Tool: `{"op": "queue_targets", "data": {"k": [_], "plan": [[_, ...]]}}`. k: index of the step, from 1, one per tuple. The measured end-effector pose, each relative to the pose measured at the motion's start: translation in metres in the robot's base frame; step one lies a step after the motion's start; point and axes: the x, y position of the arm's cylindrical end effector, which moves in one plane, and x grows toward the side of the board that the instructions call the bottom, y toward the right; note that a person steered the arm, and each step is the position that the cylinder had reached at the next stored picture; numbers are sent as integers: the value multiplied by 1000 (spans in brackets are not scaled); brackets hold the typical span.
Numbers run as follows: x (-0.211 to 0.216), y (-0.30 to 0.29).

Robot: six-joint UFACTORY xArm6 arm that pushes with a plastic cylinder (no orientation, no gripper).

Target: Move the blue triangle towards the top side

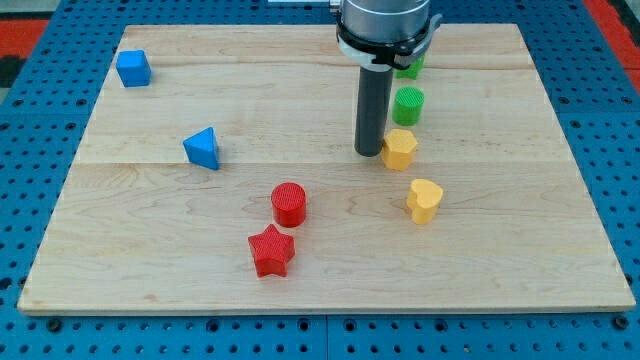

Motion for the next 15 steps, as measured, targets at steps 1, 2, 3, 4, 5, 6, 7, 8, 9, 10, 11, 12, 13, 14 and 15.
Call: {"op": "queue_targets", "data": {"k": [1, 2, 3, 4, 5, 6, 7, 8, 9, 10, 11, 12, 13, 14, 15], "plan": [[3, 7], [3, 17], [3, -15], [3, -29], [3, -33], [4, -75], [41, -118], [50, -149], [10, -161], [-30, -159], [11, -140], [24, -207], [-4, -222], [-69, -219], [-70, -216]]}}
